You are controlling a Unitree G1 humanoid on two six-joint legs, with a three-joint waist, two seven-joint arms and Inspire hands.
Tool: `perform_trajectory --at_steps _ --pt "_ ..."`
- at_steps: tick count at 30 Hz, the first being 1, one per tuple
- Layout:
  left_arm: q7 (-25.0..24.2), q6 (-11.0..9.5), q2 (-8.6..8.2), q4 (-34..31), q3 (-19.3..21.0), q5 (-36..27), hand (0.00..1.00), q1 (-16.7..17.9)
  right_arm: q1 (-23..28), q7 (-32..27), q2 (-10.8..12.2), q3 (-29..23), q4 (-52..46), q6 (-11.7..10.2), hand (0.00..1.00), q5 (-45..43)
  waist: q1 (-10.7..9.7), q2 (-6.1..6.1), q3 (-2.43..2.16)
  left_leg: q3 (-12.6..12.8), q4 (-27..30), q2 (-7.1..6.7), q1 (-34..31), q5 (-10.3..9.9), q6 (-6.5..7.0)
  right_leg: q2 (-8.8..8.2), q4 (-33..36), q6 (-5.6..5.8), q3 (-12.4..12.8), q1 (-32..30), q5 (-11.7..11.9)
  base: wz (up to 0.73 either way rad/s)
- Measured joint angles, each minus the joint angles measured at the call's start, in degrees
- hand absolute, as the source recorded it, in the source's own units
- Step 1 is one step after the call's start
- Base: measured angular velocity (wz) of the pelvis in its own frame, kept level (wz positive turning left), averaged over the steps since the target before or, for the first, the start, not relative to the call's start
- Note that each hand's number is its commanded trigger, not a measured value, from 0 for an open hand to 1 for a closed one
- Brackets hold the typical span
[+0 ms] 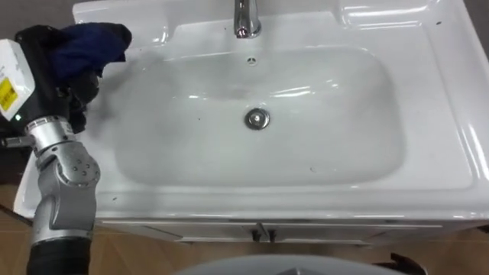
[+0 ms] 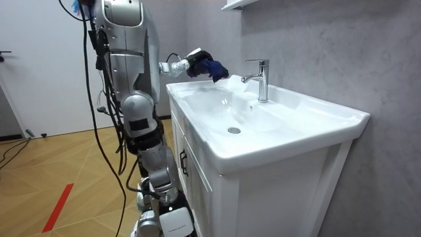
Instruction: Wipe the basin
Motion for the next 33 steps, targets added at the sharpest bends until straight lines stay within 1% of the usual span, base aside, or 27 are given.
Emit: perform_trajectory --at_steps 1,3,5,6,9,13,14,15,16,17,33 --pt "0.17 0.0 0.0 0.89 0.15 0.0 1.0 0.0 0.13 0.01 -0.07 -0.06 -0.07 0.01 0.0 0.01 0.04 0.13 -0.09 0.01 0.0 0.0 0.02 0.01 0.01 0.01 0.02 0.0 0.05 0.0 -0.01 0.0" --pt "0.59 0.05 0.01 5.7 0.24 0.05 1.0 0.41 0.23 0.33 -0.68 0.27 0.37 0.06 0.0 0.01 0.36 0.42 -0.27 0.02 0.05 -0.01 0.05 0.07 0.11 -0.01 0.16 0.01 0.18 -0.04 -0.02 0.0" --pt "0.53 0.39 0.0 8.14 0.24 0.03 1.0 1.14 0.22 1.0 -0.91 0.33 0.58 0.06 0.0 0.03 0.67 0.54 -0.35 -0.05 0.26 -0.01 -0.08 0.1 0.15 0.02 0.13 0.02 0.04 -0.04 -0.02 0.07" --pt "0.51 0.52 0.0 9.17 0.24 0.03 1.0 1.48 0.23 1.31 -0.92 0.35 0.72 0.06 0.0 0.0 0.9 0.4 -0.34 -0.15 0.29 -0.01 -0.18 0.13 0.18 0.03 0.1 0.02 -0.19 -0.03 -0.02 0.09" --pt "0.51 0.56 0.0 10.08 0.24 0.0 1.0 2.73 0.1 1.43 -0.92 0.35 0.87 0.04 0.0 0.11 1.2 0.02 -0.37 -0.22 0.25 -0.08 -0.21 0.13 0.18 0.0 0.07 0.02 -0.24 0.01 -0.02 0.03" --pt "0.52 0.45 -0.02 12.23 0.16 -0.04 1.0 2.71 -0.66 2.04 -0.89 0.44 0.98 0.01 0.0 0.59 1.05 -0.01 -0.39 -0.17 0.09 -0.16 -0.18 0.13 0.18 -0.05 0.02 0.02 -0.23 0.0 -0.02 0.0" --pt "0.49 0.45 -0.06 12.47 0.07 -0.03 0.93 2.71 -0.64 2.13 -0.89 0.48 0.98 0.01 0.0 0.75 0.99 -0.03 -0.38 -0.12 0.06 -0.15 -0.18 0.13 0.18 -0.05 -0.03 0.02 -0.23 0.0 -0.02 0.0" --pt "0.49 0.45 -0.06 12.47 -0.15 -0.03 0.57 2.72 -0.48 2.17 -0.91 0.49 0.98 0.01 0.0 1.16 1.02 -0.04 -0.38 -0.06 -0.01 -0.16 -0.18 0.13 0.18 -0.06 -0.08 0.02 -0.28 -0.01 -0.02 0.0" --pt "0.48 0.45 -0.06 12.5 -0.19 -0.1 0.17 2.74 -0.48 2.19 -0.92 0.46 1.0 0.02 0.0 1.33 1.02 -0.02 -0.38 -0.01 -0.02 -0.16 -0.18 0.13 0.18 -0.06 -0.09 0.02 -0.31 -0.02 -0.02 0.0" --pt "0.48 0.46 -0.06 12.59 -0.19 -0.29 0.0 2.74 -0.5 2.3 -0.96 0.43 1.01 0.03 0.0 1.35 1.0 0.0 -0.39 0.04 -0.03 -0.18 -0.18 0.13 0.18 -0.08 -0.12 0.02 -0.39 -0.03 -0.02 0.0" --pt "0.49 0.11 -0.06 12.27 -0.74 -0.98 0.0 2.7 -0.54 3.18 -1.08 0.41 0.87 0.02 0.0 1.64 0.74 0.02 -0.4 0.12 -0.13 -0.44 -0.17 0.13 0.18 -0.36 -0.17 0.18 -0.33 0.04 -0.11 0.0"
